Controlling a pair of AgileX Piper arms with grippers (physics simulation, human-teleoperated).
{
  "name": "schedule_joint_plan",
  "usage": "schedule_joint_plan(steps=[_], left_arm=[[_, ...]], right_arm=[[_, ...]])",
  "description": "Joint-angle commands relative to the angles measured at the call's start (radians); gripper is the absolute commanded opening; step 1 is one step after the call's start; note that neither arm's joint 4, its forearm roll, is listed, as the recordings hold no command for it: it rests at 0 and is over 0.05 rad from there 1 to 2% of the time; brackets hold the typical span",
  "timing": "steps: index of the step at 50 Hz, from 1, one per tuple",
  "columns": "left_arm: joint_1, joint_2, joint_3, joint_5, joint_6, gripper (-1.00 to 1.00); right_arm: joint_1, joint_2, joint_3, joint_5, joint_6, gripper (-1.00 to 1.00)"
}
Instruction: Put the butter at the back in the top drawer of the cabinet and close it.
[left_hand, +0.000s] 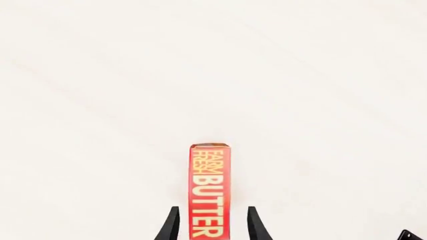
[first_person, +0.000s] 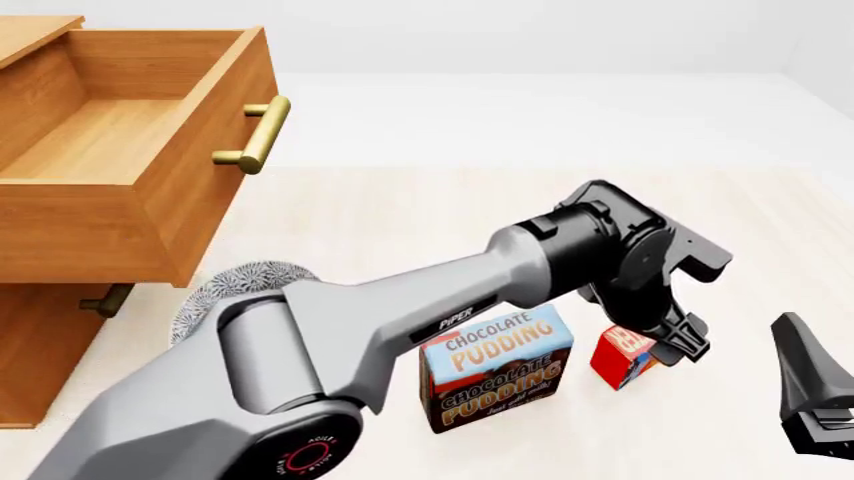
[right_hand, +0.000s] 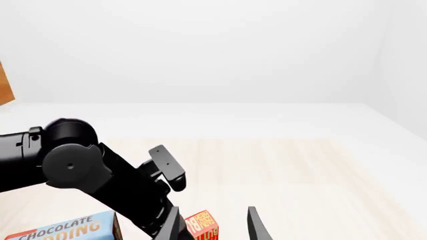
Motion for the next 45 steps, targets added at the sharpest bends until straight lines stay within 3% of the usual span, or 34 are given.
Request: schedule_joint_plan(steps=[1,45], left_arm=[[0.0,0.014,-0.014,0.003,-0.006,1.0],[0.003,0.04,-0.015,-0.01,-0.023,1.0]], right_arm=[[0.0,0.0,0.0,0.0,0.0,1.0],[0.0,0.0,0.0,0.0,0.0,1.0]])
